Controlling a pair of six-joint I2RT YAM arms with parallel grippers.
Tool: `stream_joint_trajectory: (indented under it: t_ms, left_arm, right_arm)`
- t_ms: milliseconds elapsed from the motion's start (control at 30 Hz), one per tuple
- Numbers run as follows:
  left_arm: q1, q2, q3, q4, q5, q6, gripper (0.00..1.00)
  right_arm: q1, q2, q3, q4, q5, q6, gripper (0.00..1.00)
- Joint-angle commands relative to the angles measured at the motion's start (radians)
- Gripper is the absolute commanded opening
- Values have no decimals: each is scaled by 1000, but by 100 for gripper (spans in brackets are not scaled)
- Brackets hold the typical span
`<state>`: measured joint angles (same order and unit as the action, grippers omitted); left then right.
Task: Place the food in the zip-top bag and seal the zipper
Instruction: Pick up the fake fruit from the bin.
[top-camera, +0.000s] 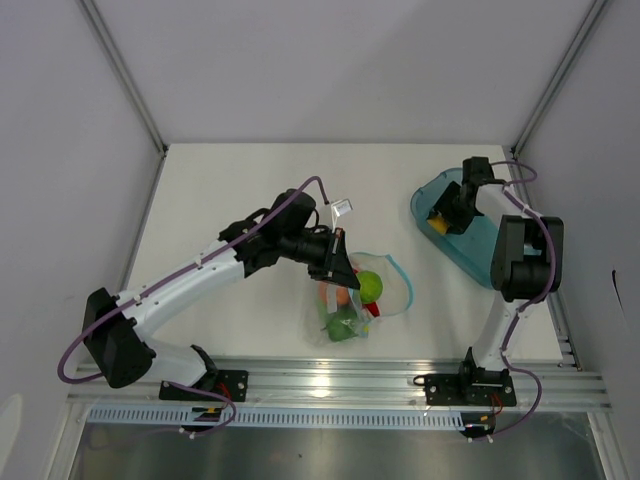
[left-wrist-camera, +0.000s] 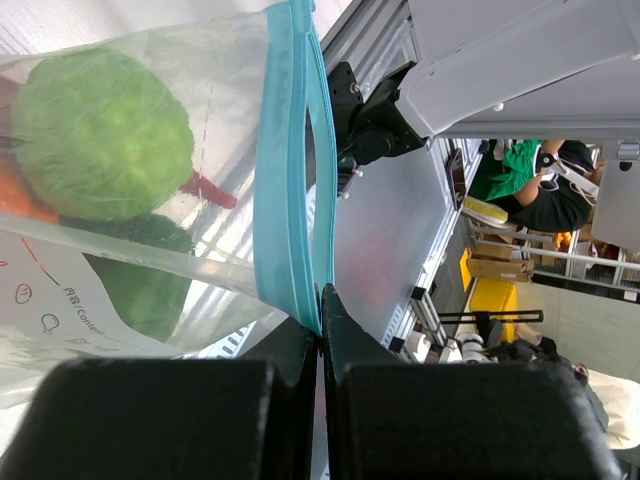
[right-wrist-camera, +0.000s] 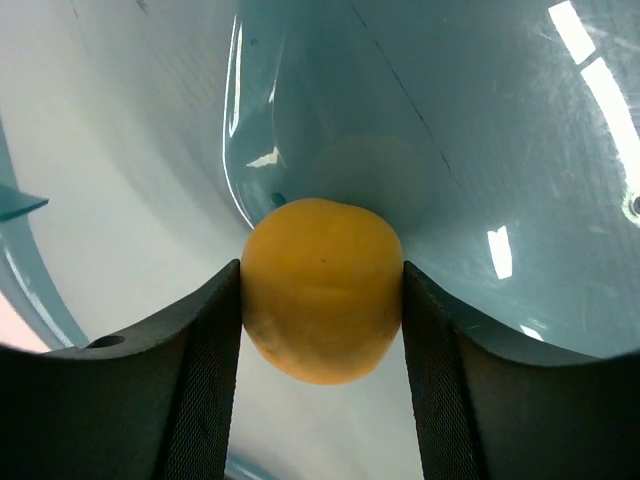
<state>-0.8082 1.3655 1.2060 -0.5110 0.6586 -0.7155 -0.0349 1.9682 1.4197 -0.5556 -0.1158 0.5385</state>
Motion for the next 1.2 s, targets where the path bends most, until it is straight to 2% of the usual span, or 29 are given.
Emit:
stream_joint_trajectory:
  t_ms: [0,133,267,433,500,667,900,1167]
  left_arm:
    - [7,-29,-2,16,7,7,1]
    - [9,-57,-6,9,-11,2,1]
    - [9,-69,-6,9,-28,-5,1]
    - [9,-66,-6,25,-30,-22,0]
    - [7,-60,-5,26,-34,-28,1]
    - [7,-59,-2,31,-36,-35,1]
    - [9,-65,12,19,-53,-35,1]
    - [7,-80,10,11,-74,-47,0]
  right_arm:
    - [-5,-133,-16,5,37,-18,34]
    - [-5,-307,-73,-26,97,-41,34]
    - [32,-514,-129,-82,65,-67,33]
    - [177,-738,-212,-150,-51,-104,33]
    - [251,-857,-273,-124,-161,-114,33]
    - [438,-1095,-349,-86,-251,-71,33]
    - [553,-1230,-407,-75,-329,20,35]
    - [658,-1180,-475,-53,-279,32,39]
